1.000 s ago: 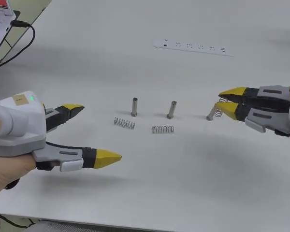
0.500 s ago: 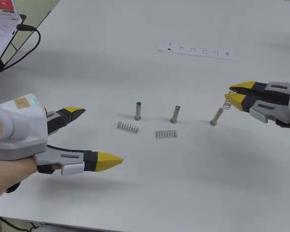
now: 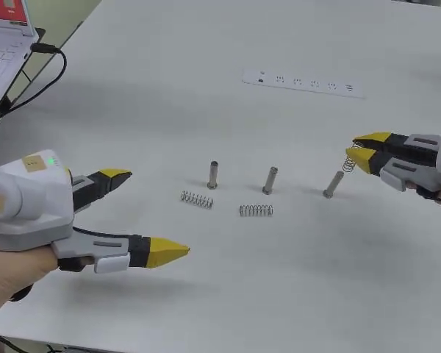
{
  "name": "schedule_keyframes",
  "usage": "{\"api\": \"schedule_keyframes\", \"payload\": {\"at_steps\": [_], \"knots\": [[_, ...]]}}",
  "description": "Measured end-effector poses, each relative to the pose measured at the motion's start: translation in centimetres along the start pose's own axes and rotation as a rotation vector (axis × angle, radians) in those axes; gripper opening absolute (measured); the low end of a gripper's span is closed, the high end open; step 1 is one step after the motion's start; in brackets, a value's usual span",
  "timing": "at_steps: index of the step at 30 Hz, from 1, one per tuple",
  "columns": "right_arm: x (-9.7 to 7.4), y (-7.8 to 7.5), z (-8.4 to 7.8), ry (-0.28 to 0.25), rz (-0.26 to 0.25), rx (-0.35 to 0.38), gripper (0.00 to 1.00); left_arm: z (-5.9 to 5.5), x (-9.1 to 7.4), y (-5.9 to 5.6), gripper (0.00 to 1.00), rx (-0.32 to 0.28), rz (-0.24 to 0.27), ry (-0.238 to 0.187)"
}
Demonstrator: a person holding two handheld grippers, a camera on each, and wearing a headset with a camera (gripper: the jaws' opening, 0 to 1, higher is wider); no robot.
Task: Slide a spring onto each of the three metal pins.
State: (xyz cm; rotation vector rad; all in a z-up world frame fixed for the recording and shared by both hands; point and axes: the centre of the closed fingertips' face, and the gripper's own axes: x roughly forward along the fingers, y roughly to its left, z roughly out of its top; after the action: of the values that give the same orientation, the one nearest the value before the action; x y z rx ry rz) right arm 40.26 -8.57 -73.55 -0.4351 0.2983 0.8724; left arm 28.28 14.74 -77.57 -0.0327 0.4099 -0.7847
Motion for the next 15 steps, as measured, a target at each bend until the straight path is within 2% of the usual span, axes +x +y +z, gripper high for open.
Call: {"api": "schedule_keyframes", "payload": {"at_steps": [15], "knots": [[0.59, 0.31, -0.19, -0.003, 0.001, 0.02, 0.08, 0.05, -0.15, -0.06, 0.98, 0.003, 0.005, -0.004]]}}
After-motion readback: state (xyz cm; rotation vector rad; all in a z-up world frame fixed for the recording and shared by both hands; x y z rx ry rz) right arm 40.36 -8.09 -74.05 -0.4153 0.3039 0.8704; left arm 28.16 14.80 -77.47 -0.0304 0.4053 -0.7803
